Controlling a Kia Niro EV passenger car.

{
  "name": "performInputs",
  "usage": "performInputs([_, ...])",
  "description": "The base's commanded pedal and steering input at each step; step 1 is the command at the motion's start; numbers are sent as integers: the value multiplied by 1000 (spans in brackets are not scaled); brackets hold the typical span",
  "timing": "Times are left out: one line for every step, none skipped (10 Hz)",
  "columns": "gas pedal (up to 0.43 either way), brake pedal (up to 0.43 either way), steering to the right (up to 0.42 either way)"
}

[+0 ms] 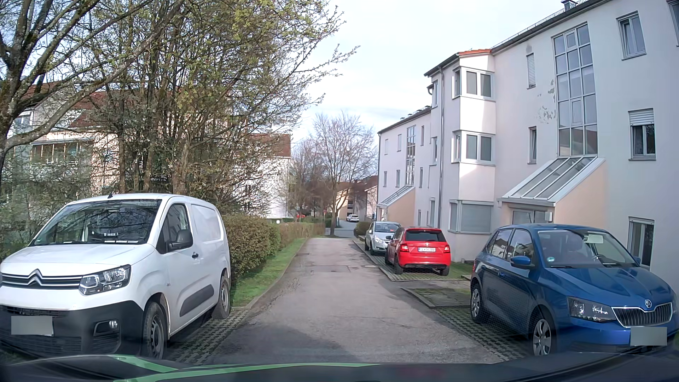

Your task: Follow the waypoints while adhering to traffic rules and regulations

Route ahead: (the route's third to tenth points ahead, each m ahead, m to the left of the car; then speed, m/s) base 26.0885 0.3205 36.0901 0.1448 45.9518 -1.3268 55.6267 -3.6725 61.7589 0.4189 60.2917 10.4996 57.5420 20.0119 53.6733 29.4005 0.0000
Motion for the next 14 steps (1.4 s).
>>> performInputs([0, 555, 6])
performInputs([0, 555, 6])
performInputs([0, 555, 6])
performInputs([0, 555, 6])
performInputs([0, 555, 6])
performInputs([0, 555, 6])
performInputs([0, 555, 6])
performInputs([0, 555, 6])
performInputs([0, 555, 6])
performInputs([0, 555, 6])
performInputs([0, 555, 6])
performInputs([0, 555, 6])
performInputs([0, 555, 6])
performInputs([0, 555, 6])
